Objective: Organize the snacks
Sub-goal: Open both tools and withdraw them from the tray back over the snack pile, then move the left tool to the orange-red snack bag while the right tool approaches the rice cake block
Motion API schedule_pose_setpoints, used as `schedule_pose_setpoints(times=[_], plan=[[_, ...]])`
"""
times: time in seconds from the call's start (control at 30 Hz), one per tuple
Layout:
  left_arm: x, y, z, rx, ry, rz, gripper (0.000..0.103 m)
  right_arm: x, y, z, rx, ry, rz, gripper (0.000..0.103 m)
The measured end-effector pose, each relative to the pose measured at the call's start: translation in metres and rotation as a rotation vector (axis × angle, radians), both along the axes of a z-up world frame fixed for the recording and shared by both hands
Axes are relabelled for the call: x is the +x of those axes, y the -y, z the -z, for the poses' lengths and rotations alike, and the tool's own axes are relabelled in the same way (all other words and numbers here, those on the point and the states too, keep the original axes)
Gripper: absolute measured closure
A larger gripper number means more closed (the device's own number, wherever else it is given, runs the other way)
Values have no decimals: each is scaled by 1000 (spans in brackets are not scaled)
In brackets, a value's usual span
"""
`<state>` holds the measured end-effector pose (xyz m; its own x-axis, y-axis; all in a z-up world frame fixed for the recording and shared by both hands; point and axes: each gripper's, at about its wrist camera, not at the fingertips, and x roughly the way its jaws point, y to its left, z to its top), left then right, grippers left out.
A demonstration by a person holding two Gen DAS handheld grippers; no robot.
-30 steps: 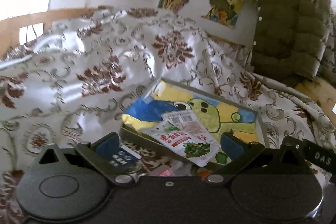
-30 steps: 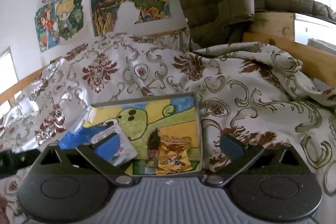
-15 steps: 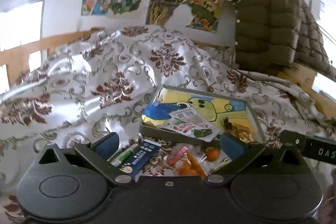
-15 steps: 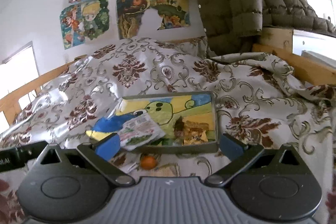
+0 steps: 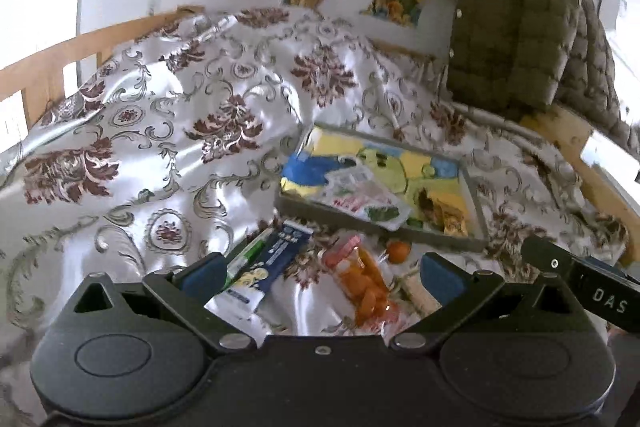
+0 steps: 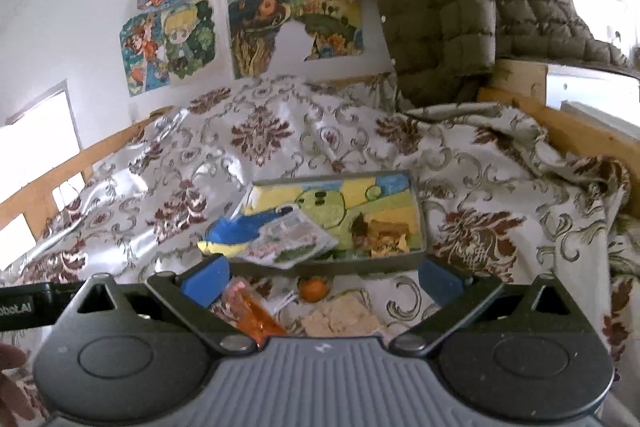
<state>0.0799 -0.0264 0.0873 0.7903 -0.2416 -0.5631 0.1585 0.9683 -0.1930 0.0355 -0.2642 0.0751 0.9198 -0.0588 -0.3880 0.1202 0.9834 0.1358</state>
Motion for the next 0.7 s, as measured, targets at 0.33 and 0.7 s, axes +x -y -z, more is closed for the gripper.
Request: schedule_pose_setpoints(times=[0.33, 0.7], plan=[[13, -5, -11, 131, -35, 140, 1, 19, -18, 11, -17, -183, -65, 0], [36, -17, 74, 173, -106, 230, 1, 53, -21, 70, -63, -380, -144, 0]])
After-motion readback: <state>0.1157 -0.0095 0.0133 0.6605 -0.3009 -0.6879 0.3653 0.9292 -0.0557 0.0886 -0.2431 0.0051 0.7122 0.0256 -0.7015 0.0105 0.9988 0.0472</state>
